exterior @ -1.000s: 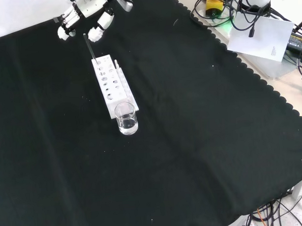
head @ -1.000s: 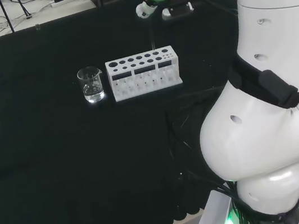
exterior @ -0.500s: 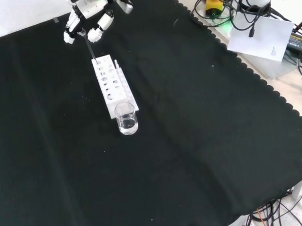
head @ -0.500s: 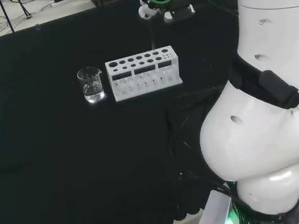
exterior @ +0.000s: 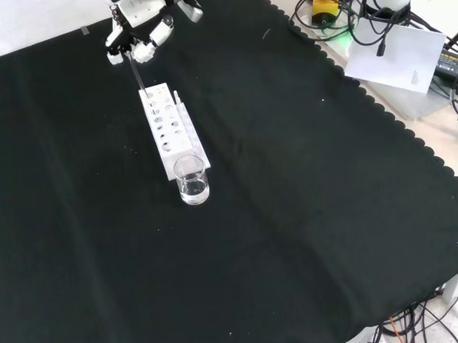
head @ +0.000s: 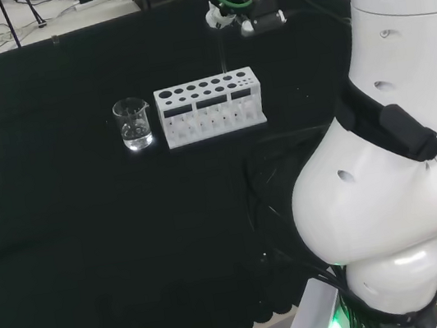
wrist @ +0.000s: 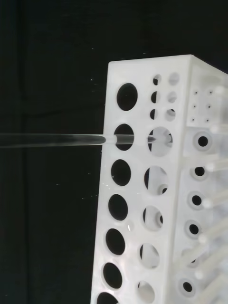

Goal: Take the glass rod from the white test tube rack.

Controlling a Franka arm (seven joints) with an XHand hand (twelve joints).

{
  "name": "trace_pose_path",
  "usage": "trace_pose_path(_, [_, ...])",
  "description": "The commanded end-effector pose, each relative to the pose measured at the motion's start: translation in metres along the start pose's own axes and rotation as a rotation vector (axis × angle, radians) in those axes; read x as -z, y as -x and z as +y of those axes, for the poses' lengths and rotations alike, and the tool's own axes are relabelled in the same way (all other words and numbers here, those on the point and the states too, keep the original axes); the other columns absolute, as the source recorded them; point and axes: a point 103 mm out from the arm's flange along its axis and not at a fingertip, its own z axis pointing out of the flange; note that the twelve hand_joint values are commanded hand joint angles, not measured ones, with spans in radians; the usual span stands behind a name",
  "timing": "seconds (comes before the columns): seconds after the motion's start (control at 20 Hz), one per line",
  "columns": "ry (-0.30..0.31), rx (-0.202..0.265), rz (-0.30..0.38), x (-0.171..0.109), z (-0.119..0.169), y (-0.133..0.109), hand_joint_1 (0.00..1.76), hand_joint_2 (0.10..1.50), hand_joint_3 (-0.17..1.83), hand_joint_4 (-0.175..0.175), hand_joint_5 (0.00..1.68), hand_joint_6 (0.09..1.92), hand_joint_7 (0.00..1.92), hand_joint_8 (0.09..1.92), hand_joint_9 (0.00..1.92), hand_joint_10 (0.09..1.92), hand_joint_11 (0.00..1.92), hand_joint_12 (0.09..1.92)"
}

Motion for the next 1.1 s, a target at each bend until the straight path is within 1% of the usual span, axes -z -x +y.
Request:
trace_pose_path(0.05, [0.006,0.013,-0.007,0.003,-0.002,-0.004,0.76,1.36,-0.17,-0.175,0.47,0.95,1.03,1.10,1.18,1.13,1.12,1.26])
trace_pose_path(0.2, [0.003,0.018,-0.009,0.004,-0.003,-0.006,0.76,1.36,-0.17,-0.175,0.47,0.95,1.04,1.10,1.19,1.13,1.13,1.26])
trace_pose_path(0.45, [-0.024,0.023,-0.012,-0.003,-0.002,-0.009,0.78,1.35,-0.17,-0.175,0.47,0.96,1.04,1.11,1.22,1.12,1.16,1.25])
trace_pose_path(0.6, [-0.021,0.023,-0.002,-0.005,0.000,-0.008,0.79,1.35,-0.17,-0.175,0.49,0.97,1.04,1.12,1.25,1.13,1.20,1.24])
trace_pose_path(0.65, [-0.009,0.023,-0.002,-0.005,0.001,-0.008,0.83,1.33,-0.17,-0.175,0.52,0.98,1.04,1.13,1.27,1.13,1.24,1.21])
trace_pose_path(0.75, [0.010,0.025,0.004,-0.005,0.002,-0.009,0.96,1.28,-0.17,-0.175,0.65,1.01,1.04,1.16,1.32,1.11,1.40,1.05])
trace_pose_path(0.85, [0.032,0.028,0.011,-0.004,0.003,-0.012,1.08,1.24,-0.14,-0.175,0.80,1.12,1.05,1.21,1.39,1.09,1.57,0.84])
trace_pose_path(0.9, [0.043,0.029,0.011,-0.003,0.004,-0.014,1.11,1.22,-0.12,-0.175,0.85,1.14,1.06,1.22,1.41,1.07,1.62,0.75])
trace_pose_path(1.0, [0.055,0.032,0.019,-0.002,0.004,-0.016,1.21,1.21,-0.12,-0.175,0.86,1.03,1.02,1.25,1.44,1.06,1.62,0.64])
trace_pose_path(1.1, [0.091,0.036,0.024,0.000,0.004,-0.018,1.25,1.21,-0.14,-0.175,0.89,0.95,1.01,1.27,1.44,1.07,1.57,0.60])
